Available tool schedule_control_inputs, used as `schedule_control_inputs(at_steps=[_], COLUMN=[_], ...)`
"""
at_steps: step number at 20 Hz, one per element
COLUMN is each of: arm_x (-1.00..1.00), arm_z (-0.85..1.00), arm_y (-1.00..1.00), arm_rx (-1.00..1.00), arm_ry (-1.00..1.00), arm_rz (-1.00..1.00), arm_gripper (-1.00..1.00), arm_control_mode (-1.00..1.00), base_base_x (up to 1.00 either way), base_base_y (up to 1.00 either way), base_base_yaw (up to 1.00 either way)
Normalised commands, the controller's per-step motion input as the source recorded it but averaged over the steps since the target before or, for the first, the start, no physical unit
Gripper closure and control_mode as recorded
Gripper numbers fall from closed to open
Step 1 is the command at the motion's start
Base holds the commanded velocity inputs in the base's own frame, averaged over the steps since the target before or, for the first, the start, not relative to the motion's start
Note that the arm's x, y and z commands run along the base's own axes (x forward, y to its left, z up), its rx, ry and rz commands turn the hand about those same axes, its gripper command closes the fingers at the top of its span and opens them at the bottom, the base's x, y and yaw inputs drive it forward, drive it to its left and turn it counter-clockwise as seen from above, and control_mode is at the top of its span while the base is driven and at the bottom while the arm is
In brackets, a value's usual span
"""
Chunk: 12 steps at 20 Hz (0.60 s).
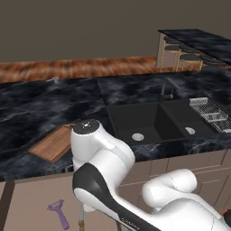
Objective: Open the drawer on the left and place the cutting tools on the cutting board.
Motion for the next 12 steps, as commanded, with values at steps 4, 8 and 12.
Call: schedule_control_inputs(at_steps=[4, 8, 12], arm_x=[0.56, 0.36, 0.05], arm_z=[-0.25, -0.26, -0.33], arm_y=[0.00, 0.00, 0.00], arm_rx=[0.02, 0.06, 0.08], arm_ry=[0.00, 0.05, 0.10], arm_rz=[-0.41, -0.46, -0.49], arm_gripper=[-1.00, -1.00, -1.00], arm_control_mode=[-1.00, -1.00, -1.00], base_base_x=[0.00, 0.00, 0.00], base_base_y=[0.00, 0.00, 0.00], base_base_yaw=[0.00, 0.00, 0.00])
